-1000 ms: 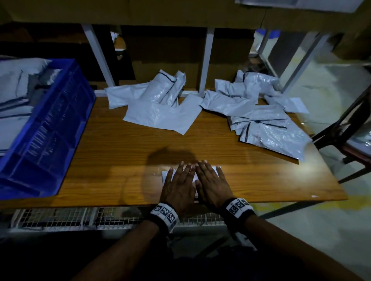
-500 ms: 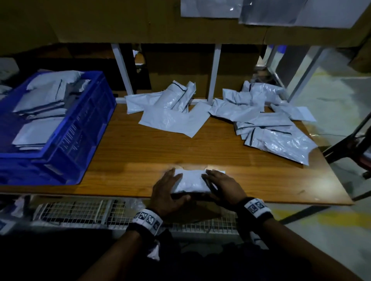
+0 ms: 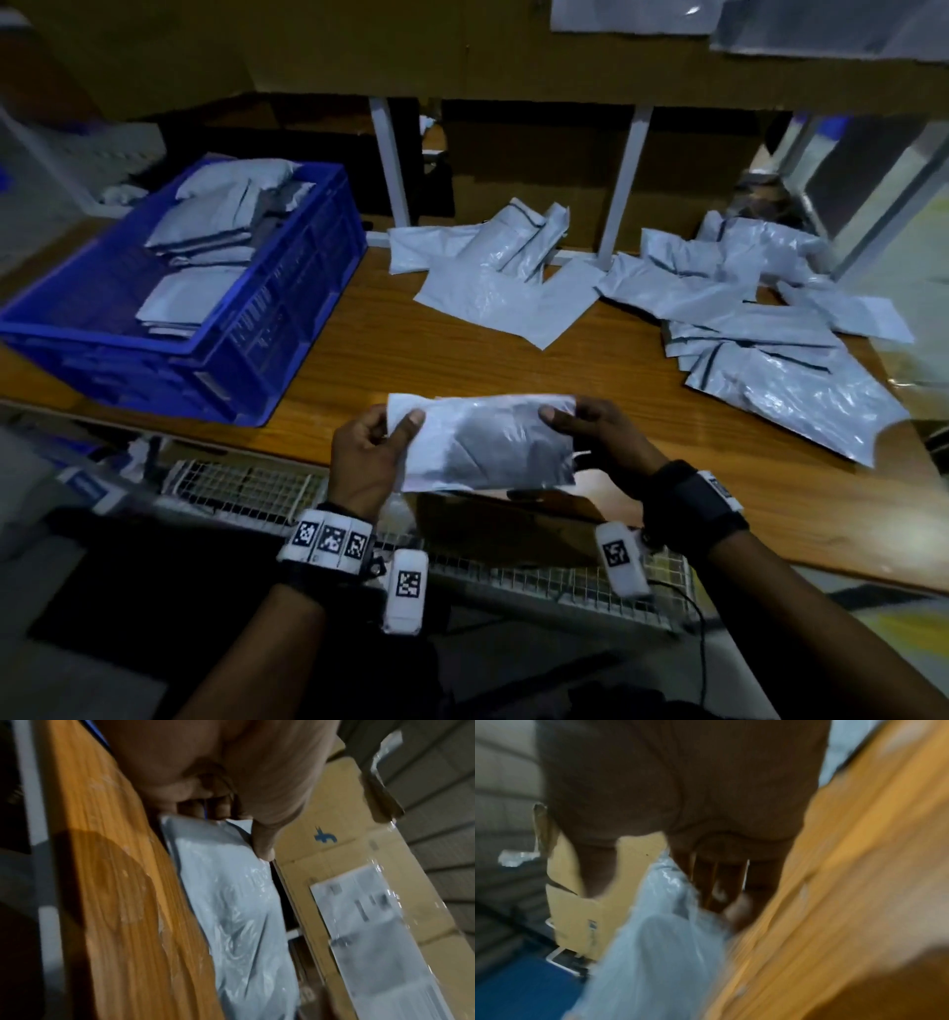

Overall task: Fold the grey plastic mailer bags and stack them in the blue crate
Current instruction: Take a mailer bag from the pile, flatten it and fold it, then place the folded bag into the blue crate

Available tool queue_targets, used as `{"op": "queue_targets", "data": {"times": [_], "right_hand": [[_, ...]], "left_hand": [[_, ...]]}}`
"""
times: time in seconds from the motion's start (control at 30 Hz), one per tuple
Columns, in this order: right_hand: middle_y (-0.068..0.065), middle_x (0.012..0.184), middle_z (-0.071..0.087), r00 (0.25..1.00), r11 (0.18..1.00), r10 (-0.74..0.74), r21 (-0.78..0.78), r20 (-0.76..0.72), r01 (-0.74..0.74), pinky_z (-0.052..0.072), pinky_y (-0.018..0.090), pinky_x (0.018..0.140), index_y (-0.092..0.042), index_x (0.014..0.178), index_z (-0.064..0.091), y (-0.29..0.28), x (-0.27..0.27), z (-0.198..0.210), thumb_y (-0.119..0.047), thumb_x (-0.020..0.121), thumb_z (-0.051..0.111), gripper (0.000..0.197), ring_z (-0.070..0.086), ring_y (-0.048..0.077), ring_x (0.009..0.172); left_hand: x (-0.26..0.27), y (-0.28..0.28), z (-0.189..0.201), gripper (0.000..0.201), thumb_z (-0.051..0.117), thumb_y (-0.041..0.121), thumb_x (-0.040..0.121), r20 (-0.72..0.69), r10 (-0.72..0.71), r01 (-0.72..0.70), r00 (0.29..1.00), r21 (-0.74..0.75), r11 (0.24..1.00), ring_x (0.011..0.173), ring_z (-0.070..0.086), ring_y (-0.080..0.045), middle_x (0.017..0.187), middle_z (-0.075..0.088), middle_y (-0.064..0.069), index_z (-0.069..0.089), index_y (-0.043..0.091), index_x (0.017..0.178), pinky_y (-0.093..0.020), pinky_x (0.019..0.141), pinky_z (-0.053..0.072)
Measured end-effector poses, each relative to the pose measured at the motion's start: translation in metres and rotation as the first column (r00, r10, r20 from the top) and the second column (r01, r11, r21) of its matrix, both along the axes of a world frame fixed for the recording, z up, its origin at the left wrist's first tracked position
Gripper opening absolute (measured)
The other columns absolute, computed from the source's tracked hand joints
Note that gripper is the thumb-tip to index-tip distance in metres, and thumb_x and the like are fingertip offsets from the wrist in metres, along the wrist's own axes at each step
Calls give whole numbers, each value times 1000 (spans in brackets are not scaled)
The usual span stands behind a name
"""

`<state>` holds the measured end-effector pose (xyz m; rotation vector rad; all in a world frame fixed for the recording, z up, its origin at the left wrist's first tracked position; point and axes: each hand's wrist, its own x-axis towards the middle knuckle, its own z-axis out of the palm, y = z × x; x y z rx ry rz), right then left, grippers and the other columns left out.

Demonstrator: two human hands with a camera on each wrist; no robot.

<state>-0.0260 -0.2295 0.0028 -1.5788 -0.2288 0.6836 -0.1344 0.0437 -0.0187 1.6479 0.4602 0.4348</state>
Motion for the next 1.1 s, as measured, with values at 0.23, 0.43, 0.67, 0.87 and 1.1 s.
{"op": "queue_targets", "data": {"times": [0.23, 0.43, 0.67, 0.87, 1.1], "right_hand": [[12, 111, 76, 994, 988, -53, 137, -94, 65, 63, 41, 69, -13, 121, 72, 73, -22, -4, -13, 86, 80, 36, 74, 30, 89], [6, 96, 75, 992, 984, -83, 147, -93, 96, 61, 34, 63, -11, 123, 68, 193, -42, 18, -10, 89, 75, 34, 71, 19, 75], [9, 102, 76, 986, 977, -169, 136, 15, 165, 52, 44, 71, -23, 117, 70, 350, -54, 68, -35, 78, 87, 44, 65, 35, 78], [28, 86, 69, 979, 976, -183, 140, 86, 170, 50, 36, 57, -18, 118, 63, 427, -36, 114, -10, 86, 80, 37, 58, 29, 70], [21, 76, 62, 969, 968, -242, 82, 50, 237, 52, 35, 58, -7, 118, 61, 496, 28, 117, -7, 85, 83, 40, 55, 26, 66]], "left_hand": [[-42, 58, 13, 41, 84, 23, 83, -47, 237, -242, 970, -250, 938, 83, 71, -22, 97, 76, -19, 68, 17, 121, -48, 80, 58], [-72, 164, 40, 44, 72, -2, 89, 85, 251, -214, 964, -308, 927, 81, 75, -14, 101, 77, -13, 62, 15, 128, -25, 64, 59], [-75, 335, 73, 36, 79, 4, 85, 164, 233, -207, 959, -164, 965, 108, 70, -23, 109, 74, -4, 70, 16, 119, -27, 77, 60], [-38, 446, 101, 30, 83, 9, 83, 163, 151, -146, 975, -44, 988, 112, 69, -28, 110, 76, -9, 74, 16, 110, -42, 89, 56], [37, 515, 123, 25, 76, 7, 90, 68, 25, -23, 997, -19, 1000, 104, 66, -29, 111, 70, -16, 65, 13, 112, -41, 88, 54]]}}
